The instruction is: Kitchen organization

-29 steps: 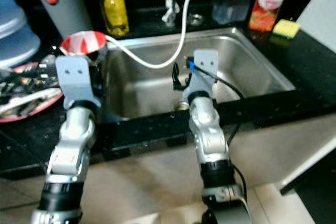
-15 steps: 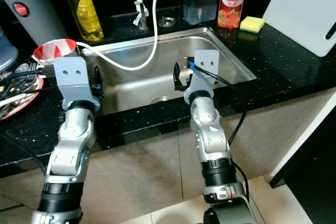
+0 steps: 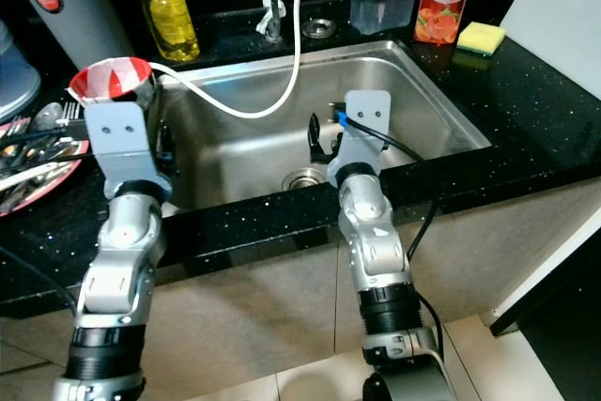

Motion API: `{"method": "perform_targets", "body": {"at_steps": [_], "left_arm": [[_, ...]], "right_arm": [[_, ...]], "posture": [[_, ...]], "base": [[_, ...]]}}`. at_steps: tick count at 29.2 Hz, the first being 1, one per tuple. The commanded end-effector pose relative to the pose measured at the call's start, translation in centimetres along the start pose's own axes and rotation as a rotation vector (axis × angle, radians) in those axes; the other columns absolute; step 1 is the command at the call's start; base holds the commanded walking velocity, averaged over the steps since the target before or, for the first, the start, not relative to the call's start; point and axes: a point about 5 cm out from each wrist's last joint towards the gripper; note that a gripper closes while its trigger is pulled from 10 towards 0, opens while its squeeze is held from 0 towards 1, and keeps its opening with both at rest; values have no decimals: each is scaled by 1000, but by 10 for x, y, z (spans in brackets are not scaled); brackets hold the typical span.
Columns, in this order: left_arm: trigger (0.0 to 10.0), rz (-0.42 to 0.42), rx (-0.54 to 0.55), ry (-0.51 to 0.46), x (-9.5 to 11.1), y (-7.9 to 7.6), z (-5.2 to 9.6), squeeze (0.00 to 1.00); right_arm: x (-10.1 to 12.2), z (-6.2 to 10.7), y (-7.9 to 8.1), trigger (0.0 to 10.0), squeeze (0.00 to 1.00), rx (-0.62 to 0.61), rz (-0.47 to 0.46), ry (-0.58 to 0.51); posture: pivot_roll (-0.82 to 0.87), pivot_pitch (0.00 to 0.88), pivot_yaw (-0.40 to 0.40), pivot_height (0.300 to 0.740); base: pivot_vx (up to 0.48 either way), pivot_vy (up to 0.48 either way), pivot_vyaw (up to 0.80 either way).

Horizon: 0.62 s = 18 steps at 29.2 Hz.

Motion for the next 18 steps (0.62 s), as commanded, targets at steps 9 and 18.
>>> {"method": "perform_targets", "body": {"at_steps": [9,18], "left_arm": [[10000,-99,142,121,19,69,-7,0],[10000,-73,194,140,19,71,-5,0]], "right_arm": [[52,-17,-40,10000,0,-67,55,-164],[44,-18,-28,10000,0,-58,28,-138]], "posture": [[59,0,66,740],[72,0,71,740]], "base": [[0,0,0],[0,0,0]]}}
Point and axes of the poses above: a point about 5 cm out from each wrist's last joint towards the gripper, its own z axis pointing back from the gripper into the wrist, its own x axis along the axis of the wrist's last joint, y = z × x
